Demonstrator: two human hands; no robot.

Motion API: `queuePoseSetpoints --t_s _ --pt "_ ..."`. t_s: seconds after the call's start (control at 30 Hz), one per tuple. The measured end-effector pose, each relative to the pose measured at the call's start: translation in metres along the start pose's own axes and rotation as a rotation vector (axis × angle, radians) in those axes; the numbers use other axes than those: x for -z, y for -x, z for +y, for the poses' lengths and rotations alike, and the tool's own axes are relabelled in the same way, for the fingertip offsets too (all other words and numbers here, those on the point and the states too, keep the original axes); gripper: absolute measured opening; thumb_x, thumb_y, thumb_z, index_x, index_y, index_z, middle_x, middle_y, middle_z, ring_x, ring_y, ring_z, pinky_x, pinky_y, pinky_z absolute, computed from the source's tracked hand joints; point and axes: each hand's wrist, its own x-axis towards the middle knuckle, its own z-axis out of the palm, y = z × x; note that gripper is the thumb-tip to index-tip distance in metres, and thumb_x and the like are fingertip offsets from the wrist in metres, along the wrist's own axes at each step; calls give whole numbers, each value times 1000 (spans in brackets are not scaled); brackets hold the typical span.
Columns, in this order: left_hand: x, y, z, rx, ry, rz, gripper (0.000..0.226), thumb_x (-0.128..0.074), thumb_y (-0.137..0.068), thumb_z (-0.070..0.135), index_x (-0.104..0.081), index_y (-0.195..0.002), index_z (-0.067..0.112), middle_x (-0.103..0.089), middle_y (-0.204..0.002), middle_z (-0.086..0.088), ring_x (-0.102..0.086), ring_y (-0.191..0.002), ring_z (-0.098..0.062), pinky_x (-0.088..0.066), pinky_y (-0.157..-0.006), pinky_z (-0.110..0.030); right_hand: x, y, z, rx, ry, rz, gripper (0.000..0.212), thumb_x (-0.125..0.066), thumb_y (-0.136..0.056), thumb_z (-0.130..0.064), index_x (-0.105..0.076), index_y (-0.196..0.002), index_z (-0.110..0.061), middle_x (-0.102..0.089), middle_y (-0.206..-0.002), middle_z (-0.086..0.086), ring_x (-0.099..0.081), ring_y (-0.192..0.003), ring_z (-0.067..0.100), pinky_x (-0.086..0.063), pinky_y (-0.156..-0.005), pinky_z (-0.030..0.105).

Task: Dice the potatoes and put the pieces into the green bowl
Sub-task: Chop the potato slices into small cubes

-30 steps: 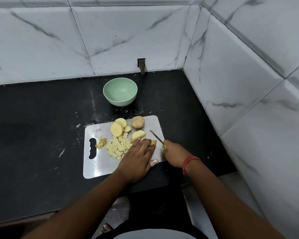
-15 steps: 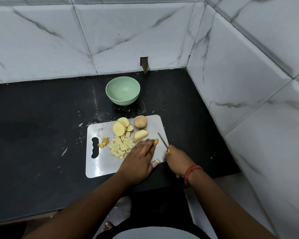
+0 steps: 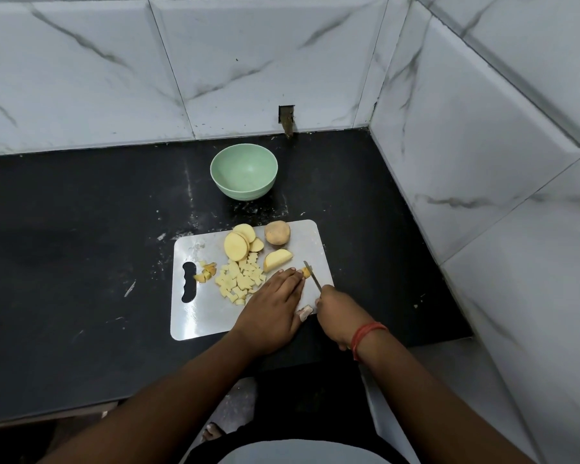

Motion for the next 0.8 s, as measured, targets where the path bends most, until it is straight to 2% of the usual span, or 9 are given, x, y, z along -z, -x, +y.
queuePoseSetpoints --t_s 0.07,0.13,0.23,0.33,0.43,0.5,0.6,0.73,0.8 --pt "0 -1 0 11 8 1 63 -41 -103 45 -45 -150 3 -47 -152 -13 -37 -144 -28 -25 -123 -39 -3 -4 -2 -5 58 0 21 -44 -97 -12 -43 -117 -5 -60 -111 18 -63 -90 33 -48 -61 33" --pt "0 -2 0 25 25 0 63 -38 -104 46 -45 -150 3 -47 -152 -14 -37 -145 -28 -26 -123 -39 -7 -5 -2 -8 79 11 24 -43 -97 -10 -43 -120 -4 -61 -115 18 -63 -101 33 -46 -71 34" --pt "1 -2 1 32 33 0 64 -34 -105 48 -46 -149 3 -47 -152 -14 -37 -144 -28 -25 -123 -38 -14 4 8 2 103 5 24 -39 -95 -5 -43 -119 -3 -62 -112 20 -63 -97 32 -43 -70 32" --pt "1 -2 1 32 19 18 65 -35 -105 48 -46 -149 3 -47 -152 -13 -37 -144 -28 -22 -123 -36 -19 16 21 -5 74 -16 19 -40 -99 -11 -44 -117 -4 -62 -109 18 -62 -91 28 -41 -69 31" --pt "1 -1 1 25 20 34 64 -36 -105 48 -48 -148 2 -48 -152 -13 -38 -144 -28 -22 -123 -36 -15 23 24 18 35 40 12 -40 -101 -14 -44 -108 -6 -63 -107 19 -63 -91 31 -40 -67 29" --pt "2 -1 2 31 43 38 64 -35 -105 48 -47 -148 1 -46 -153 -14 -37 -144 -28 -23 -123 -36 -8 23 17 41 15 101 13 -39 -100 -12 -45 -109 -5 -63 -106 20 -63 -91 34 -42 -65 31" --pt "1 2 2 56 69 28 65 -35 -106 47 -44 -150 0 -40 -156 -16 -36 -145 -29 -23 -122 -36 -1 17 -1 51 24 87 17 -39 -97 -8 -44 -113 -5 -60 -109 19 -64 -91 36 -48 -61 36" --pt "1 1 0 51 113 15 63 -39 -105 43 -43 -150 -1 -41 -155 -16 -36 -145 -30 -28 -122 -38 -1 10 -15 30 114 25 28 -42 -98 -12 -42 -125 -4 -56 -122 19 -61 -106 34 -48 -77 38" --pt "2 -1 0 56 118 19 63 -38 -104 43 -45 -149 -2 -44 -153 -16 -38 -143 -30 -29 -122 -38 -5 8 -16 16 125 34 30 -41 -98 -11 -41 -127 -3 -56 -125 19 -59 -110 33 -44 -77 34"
